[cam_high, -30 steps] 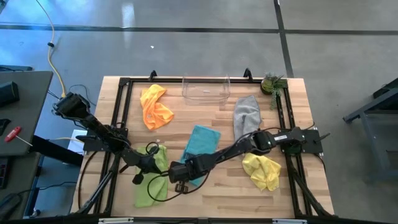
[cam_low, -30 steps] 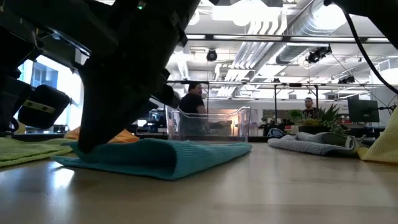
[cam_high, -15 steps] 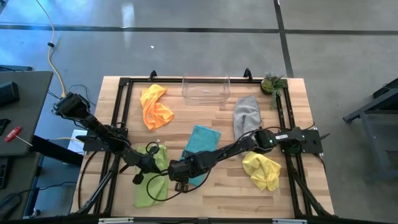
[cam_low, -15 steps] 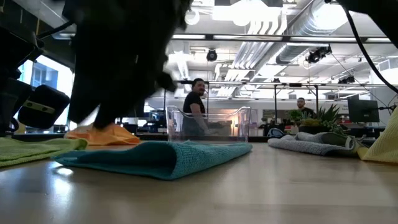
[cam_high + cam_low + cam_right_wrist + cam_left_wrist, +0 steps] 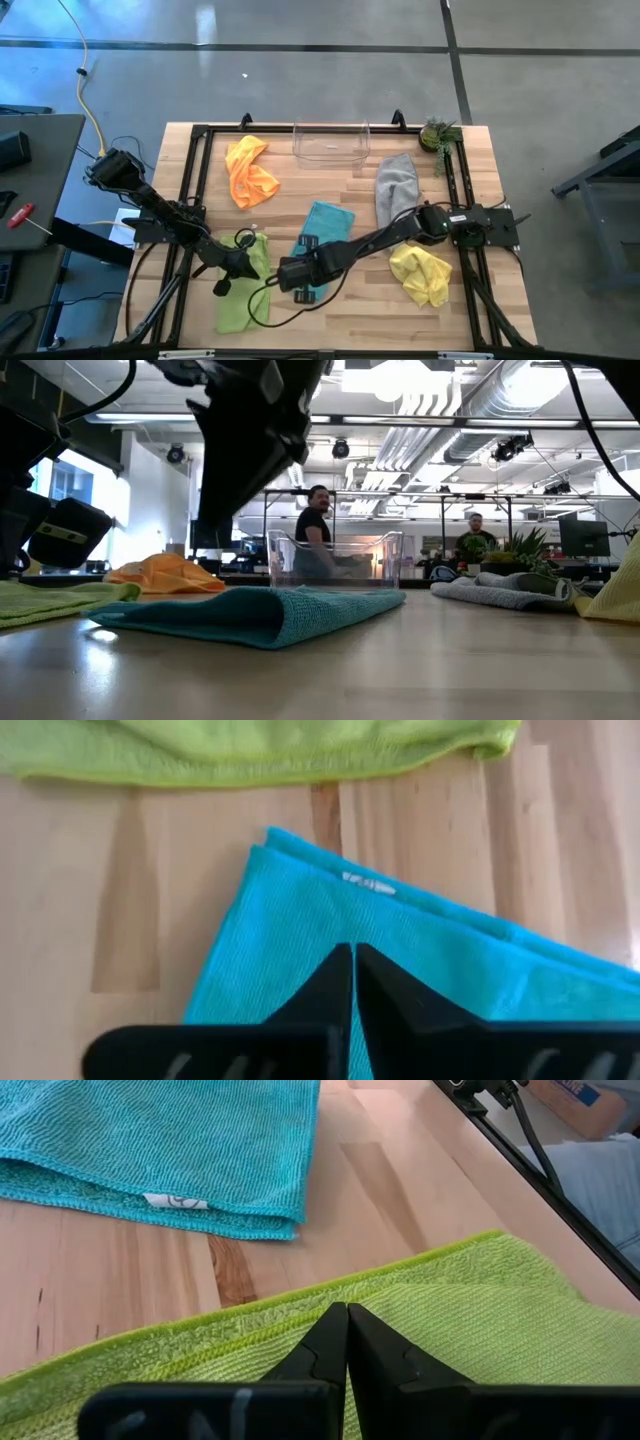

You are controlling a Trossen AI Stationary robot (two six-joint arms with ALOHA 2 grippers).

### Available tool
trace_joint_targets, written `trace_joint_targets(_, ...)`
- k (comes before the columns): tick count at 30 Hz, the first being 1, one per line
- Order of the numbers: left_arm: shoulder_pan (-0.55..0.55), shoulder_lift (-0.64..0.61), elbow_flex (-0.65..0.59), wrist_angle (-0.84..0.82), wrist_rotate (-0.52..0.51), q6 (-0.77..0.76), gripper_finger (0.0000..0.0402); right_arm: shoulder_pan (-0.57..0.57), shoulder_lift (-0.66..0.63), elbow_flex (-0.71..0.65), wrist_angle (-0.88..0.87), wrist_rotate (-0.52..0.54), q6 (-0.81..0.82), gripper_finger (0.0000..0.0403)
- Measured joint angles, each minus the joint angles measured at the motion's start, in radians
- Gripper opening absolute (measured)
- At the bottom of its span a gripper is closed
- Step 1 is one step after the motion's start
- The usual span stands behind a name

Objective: Fold microfiber towels
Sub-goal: Fold the blue towel on the table

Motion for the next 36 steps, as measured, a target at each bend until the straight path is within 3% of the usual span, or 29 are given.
trace_joint_targets(11,0.000,0.000,0.000,0.000,0.002,-0.001,0.0000,0.006,-0.069,-0.229,0.287,-0.020,-0.022,0.0001)
trace_joint_targets(26,0.033,0.000,0.074,-0.064,0.003,0.023,0.0002,-0.081,-0.522,-1.097,1.281,0.000,-0.015,0.0000)
trace_joint_targets(30,0.035,0.000,0.136,-0.162,0.017,0.070,0.0020,-0.109,-0.551,-1.199,1.357,0.018,0.007,0.0000)
trace_joint_targets(36,0.034,0.000,0.250,-0.352,0.017,0.137,0.0075,-0.121,-0.553,-1.221,1.364,0.016,-0.018,0.0000)
